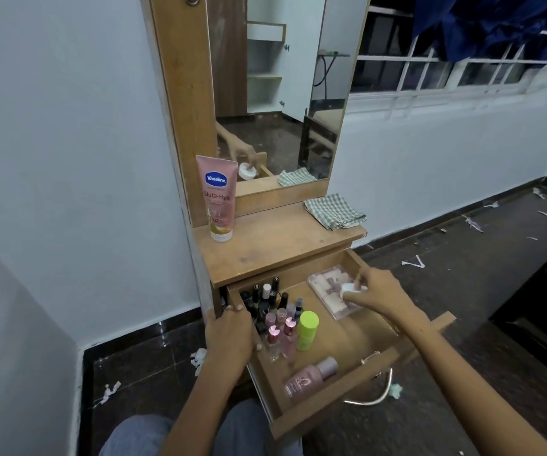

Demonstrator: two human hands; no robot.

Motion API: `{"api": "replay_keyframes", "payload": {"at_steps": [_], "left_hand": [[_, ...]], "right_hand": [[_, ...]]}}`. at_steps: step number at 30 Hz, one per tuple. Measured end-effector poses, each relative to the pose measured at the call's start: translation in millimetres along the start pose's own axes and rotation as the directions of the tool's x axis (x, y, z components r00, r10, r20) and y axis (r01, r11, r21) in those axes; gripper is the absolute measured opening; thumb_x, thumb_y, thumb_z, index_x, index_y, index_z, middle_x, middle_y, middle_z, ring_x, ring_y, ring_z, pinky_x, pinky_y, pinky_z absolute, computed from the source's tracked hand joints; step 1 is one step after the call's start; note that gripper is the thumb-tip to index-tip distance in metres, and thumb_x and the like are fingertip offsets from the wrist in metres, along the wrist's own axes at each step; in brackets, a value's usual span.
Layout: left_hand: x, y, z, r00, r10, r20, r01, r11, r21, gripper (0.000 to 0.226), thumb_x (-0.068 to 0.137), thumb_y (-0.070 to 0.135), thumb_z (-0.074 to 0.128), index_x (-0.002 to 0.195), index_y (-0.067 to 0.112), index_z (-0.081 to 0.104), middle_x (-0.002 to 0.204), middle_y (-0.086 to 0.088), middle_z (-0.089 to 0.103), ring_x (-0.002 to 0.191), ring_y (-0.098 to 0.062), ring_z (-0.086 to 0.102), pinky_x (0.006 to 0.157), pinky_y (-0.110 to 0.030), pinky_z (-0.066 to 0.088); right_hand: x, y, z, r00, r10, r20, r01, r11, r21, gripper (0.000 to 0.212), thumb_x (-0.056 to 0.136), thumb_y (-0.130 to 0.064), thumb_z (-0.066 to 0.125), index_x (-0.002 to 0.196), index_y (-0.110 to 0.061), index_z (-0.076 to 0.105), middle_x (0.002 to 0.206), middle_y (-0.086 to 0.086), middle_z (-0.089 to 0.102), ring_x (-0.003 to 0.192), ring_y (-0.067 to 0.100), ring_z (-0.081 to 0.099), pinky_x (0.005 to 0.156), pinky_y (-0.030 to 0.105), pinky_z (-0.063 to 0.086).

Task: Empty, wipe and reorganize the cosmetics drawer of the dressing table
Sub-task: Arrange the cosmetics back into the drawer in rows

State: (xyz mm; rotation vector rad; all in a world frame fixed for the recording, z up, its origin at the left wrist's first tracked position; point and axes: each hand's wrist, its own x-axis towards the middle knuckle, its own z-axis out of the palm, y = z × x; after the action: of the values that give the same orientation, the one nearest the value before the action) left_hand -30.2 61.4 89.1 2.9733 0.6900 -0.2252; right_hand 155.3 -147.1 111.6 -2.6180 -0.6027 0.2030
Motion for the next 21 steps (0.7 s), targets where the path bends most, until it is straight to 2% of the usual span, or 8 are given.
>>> {"api": "replay_keyframes", "payload": {"at_steps": [3, 4, 6, 8, 13, 17, 21], "left_hand": [[0, -1, 0, 1.0, -0.001, 0.011, 0.001, 1.0, -0.008, 0.048, 0.086, 0.041, 0.064, 0.127, 0.018, 0.054, 0.129, -0.002, 0.057, 0.128, -0.017, 0.045, 0.111, -0.041, 0.02], [0, -1, -1, 1.0, 0.001, 0.012, 0.0, 1.0, -0.011, 0.048, 0.086, 0.041, 0.065, 0.127, 0.018, 0.054, 0.129, -0.002, 0.057, 0.128, -0.017, 0.045, 0.111, -0.041, 0.02], [-1, -1, -1, 1.0, 0.002, 0.012, -0.002, 1.0, -0.012, 0.048, 0.086, 0.041, 0.064, 0.127, 0.017, 0.054, 0.128, -0.001, 0.058, 0.126, -0.017, 0.046, 0.111, -0.041, 0.02], [-1, -1, -1, 1.0, 0.003, 0.01, -0.003, 1.0, -0.012, 0.048, 0.086, 0.042, 0.064, 0.127, 0.018, 0.054, 0.127, -0.001, 0.058, 0.125, -0.017, 0.047, 0.111, -0.04, 0.021], [1, 1, 1, 1.0, 0.006, 0.012, -0.007, 1.0, 0.008, 0.047, 0.086, 0.044, 0.064, 0.125, 0.02, 0.056, 0.129, 0.001, 0.056, 0.124, -0.016, 0.047, 0.109, -0.039, 0.023], [2, 1, 1, 1.0, 0.002, 0.02, -0.003, 1.0, 0.025, 0.043, 0.086, 0.044, 0.064, 0.121, 0.02, 0.058, 0.126, 0.001, 0.057, 0.122, -0.016, 0.05, 0.109, -0.039, 0.023], [2, 1, 0, 1.0, 0.003, 0.026, -0.004, 0.999, 0.033, 0.045, 0.086, 0.045, 0.064, 0.124, 0.02, 0.056, 0.128, 0.0, 0.056, 0.123, -0.016, 0.049, 0.11, -0.04, 0.023]], "right_hand": [[-8, 18, 12, 0.989, 0.054, 0.134, -0.039, 0.993, -0.114, 0.025, 0.07, -0.034, 0.076, 0.067, -0.024, 0.053, 0.081, -0.003, 0.06, 0.08, 0.013, 0.06, 0.066, 0.025, 0.046], [-8, 20, 18, 0.986, 0.074, 0.149, -0.047, 0.983, -0.179, 0.023, 0.073, -0.035, 0.073, 0.07, -0.025, 0.053, 0.085, -0.002, 0.061, 0.086, 0.015, 0.061, 0.071, 0.025, 0.046], [-5, 21, 28, 0.983, 0.139, 0.12, -0.088, 0.93, -0.357, 0.024, 0.083, -0.039, 0.065, 0.093, -0.019, 0.059, 0.102, 0.003, 0.063, 0.101, 0.019, 0.061, 0.084, 0.028, 0.045], [-5, 22, 37, 0.977, 0.189, 0.095, -0.121, 0.867, -0.483, 0.037, 0.088, -0.044, 0.06, 0.111, -0.015, 0.059, 0.113, 0.003, 0.064, 0.106, 0.019, 0.061, 0.086, 0.028, 0.045], [-11, 23, 52, 0.954, 0.248, 0.17, -0.144, 0.873, -0.466, 0.041, 0.092, -0.038, 0.051, 0.124, -0.012, 0.054, 0.124, 0.005, 0.061, 0.113, 0.022, 0.059, 0.089, 0.031, 0.047], [-14, 17, 55, 0.902, 0.289, 0.32, -0.125, 0.886, -0.447, 0.041, 0.097, -0.032, 0.043, 0.132, -0.013, 0.05, 0.139, 0.006, 0.051, 0.124, 0.023, 0.05, 0.102, 0.034, 0.04], [-16, 12, 53, 0.908, 0.29, 0.303, -0.123, 0.875, -0.468, 0.043, 0.098, -0.03, 0.043, 0.137, -0.013, 0.045, 0.147, 0.006, 0.042, 0.129, 0.024, 0.047, 0.104, 0.035, 0.039]]}}
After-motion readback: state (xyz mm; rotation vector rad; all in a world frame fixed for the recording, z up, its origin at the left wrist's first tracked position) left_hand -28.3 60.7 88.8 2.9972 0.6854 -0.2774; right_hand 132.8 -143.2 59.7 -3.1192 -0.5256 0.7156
